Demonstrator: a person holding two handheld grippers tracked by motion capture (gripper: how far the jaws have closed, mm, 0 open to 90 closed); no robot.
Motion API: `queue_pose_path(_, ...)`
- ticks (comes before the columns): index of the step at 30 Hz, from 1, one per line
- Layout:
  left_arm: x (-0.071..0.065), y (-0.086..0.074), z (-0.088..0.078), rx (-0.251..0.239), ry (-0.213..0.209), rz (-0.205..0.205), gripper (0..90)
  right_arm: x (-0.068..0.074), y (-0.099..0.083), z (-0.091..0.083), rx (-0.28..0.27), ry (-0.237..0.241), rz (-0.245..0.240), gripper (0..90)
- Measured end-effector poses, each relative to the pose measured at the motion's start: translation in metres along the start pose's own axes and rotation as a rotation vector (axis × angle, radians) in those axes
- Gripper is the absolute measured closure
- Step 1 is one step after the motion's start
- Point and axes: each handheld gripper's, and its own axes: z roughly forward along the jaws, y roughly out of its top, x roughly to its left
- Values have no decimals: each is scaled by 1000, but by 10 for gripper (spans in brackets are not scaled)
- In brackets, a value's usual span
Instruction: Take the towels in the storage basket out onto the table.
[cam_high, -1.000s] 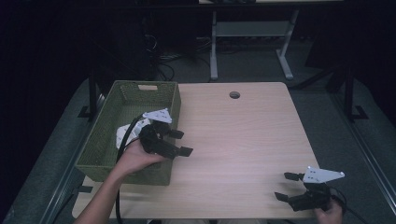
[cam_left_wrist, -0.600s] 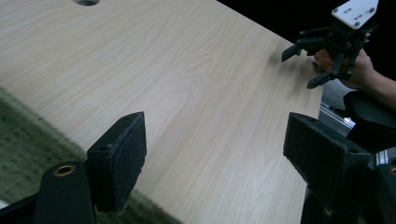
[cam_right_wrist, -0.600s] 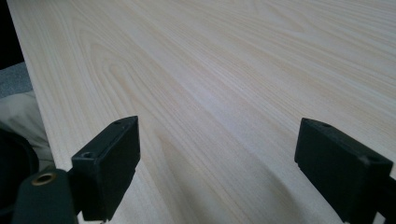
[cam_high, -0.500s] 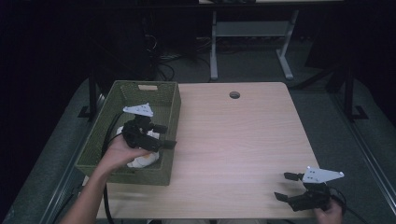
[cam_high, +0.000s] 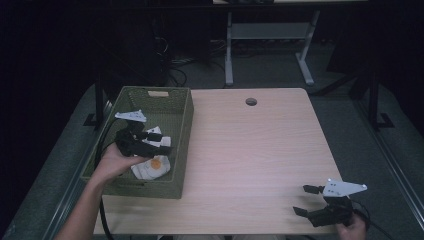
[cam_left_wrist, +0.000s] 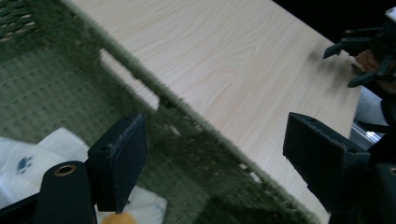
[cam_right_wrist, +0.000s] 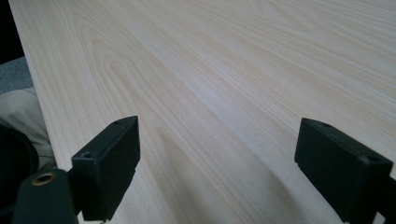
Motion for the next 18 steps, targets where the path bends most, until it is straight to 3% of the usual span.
queue_pose_path(8,23,-13,-5,28,75,-54,219,0,0,0,-3,2,1,139)
queue_pose_path(13,37,-22,-5,63,144,-91,219,-1,0,-1,-7,4,0,138)
queue_pose_path(18,45,-26,-4,95,177,-114,226,-1,0,-1,-11,4,-3,138)
